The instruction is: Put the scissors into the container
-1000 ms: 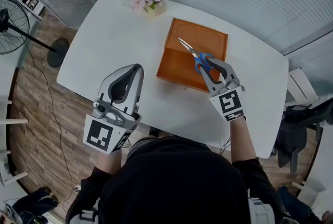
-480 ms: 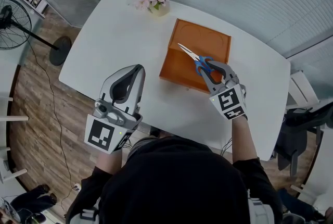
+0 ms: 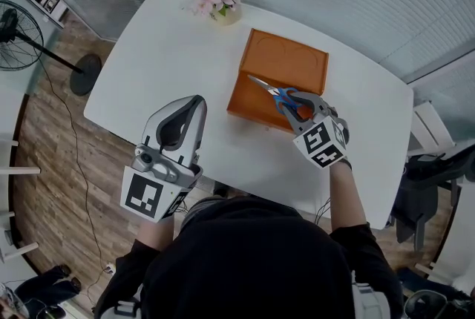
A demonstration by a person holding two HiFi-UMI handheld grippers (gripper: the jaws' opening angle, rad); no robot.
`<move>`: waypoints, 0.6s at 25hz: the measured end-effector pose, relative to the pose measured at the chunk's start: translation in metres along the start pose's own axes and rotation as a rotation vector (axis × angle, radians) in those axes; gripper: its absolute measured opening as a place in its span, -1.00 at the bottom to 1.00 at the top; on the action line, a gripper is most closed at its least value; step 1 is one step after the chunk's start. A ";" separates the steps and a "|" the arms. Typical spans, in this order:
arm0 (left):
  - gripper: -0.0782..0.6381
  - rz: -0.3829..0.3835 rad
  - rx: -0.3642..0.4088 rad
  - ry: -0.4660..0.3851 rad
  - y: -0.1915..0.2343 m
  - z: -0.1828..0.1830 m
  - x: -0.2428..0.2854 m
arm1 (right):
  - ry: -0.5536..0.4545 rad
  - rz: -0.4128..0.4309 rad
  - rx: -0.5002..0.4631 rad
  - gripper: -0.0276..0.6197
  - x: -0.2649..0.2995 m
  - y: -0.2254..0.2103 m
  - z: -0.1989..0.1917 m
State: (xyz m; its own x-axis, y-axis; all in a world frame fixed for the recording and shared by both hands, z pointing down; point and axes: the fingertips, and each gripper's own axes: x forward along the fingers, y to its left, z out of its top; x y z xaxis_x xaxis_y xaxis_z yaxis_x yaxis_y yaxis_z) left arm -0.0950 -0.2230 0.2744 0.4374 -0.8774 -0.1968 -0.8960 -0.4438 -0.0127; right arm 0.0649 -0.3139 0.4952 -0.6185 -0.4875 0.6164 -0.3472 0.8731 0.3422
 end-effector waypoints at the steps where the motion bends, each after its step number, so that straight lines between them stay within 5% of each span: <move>1: -0.75 -0.001 0.000 0.000 0.000 0.000 0.000 | 0.010 0.005 0.000 -0.64 0.001 0.001 -0.001; 15: -0.75 -0.003 0.007 0.001 0.001 0.001 -0.001 | 0.109 0.058 -0.001 -0.63 0.017 0.009 -0.018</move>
State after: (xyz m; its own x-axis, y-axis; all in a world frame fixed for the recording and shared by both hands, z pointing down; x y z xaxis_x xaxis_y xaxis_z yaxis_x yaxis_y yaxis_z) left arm -0.0961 -0.2222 0.2741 0.4406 -0.8760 -0.1961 -0.8950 -0.4456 -0.0202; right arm 0.0644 -0.3143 0.5217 -0.5566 -0.4334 0.7087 -0.3123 0.8997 0.3050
